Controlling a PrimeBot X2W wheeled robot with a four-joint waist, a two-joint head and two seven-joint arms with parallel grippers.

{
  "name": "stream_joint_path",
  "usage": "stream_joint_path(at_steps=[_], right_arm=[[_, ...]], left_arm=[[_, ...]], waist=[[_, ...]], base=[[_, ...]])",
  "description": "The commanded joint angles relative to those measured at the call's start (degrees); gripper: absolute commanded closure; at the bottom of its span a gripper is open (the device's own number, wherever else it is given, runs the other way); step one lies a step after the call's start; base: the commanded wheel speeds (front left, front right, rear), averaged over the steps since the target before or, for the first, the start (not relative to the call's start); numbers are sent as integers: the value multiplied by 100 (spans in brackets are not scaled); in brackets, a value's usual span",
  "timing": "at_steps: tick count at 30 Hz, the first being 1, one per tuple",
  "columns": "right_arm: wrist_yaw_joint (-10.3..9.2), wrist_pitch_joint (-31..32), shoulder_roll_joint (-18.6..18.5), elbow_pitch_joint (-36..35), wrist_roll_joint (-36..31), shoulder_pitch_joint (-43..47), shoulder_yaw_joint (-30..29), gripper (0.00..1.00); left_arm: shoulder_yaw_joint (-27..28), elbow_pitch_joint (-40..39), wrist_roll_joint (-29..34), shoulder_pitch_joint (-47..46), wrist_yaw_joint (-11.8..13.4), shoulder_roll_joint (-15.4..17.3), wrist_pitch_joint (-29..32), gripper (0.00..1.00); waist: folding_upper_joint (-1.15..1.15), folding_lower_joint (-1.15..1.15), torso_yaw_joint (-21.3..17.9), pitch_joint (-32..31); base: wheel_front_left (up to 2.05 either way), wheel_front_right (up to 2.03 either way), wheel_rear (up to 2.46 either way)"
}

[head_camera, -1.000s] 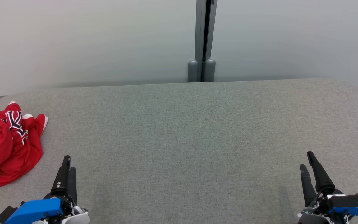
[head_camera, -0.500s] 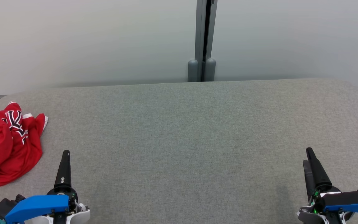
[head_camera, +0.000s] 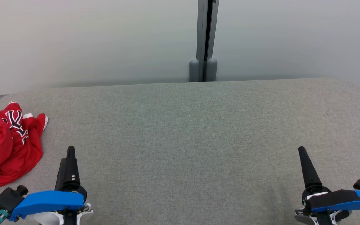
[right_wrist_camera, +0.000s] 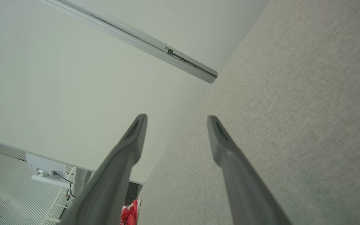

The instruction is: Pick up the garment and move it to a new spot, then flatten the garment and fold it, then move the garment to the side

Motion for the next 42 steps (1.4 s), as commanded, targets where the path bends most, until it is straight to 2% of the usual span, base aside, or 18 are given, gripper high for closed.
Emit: stream_joint_path(at_steps=[1, 15, 28, 42], right_arm=[[13, -63, -38, -120, -258, -77, 28, 0], [16, -337, -68, -106, -1651, -25, 150, 0], [16, -570, -61, 41, -2739, -9, 190, 0], [18, -780, -66, 118, -3633, -16, 231, 0]], left_arm=[[-48, -87, 284, -132, 10, 41, -62, 0], [-232, 77, 1753, -147, 125, 125, -337, 0], [-358, 316, 2706, -180, 192, 179, -567, 0], [-477, 492, 3554, -220, 258, 205, -775, 0]], waist=[[0, 0, 2, 0], [0, 0, 20, -24], [0, 0, 37, -40], [0, 0, 62, -54]], base=[[0, 0, 0], [0, 0, 0], [0, 0, 0], [0, 0, 0]])
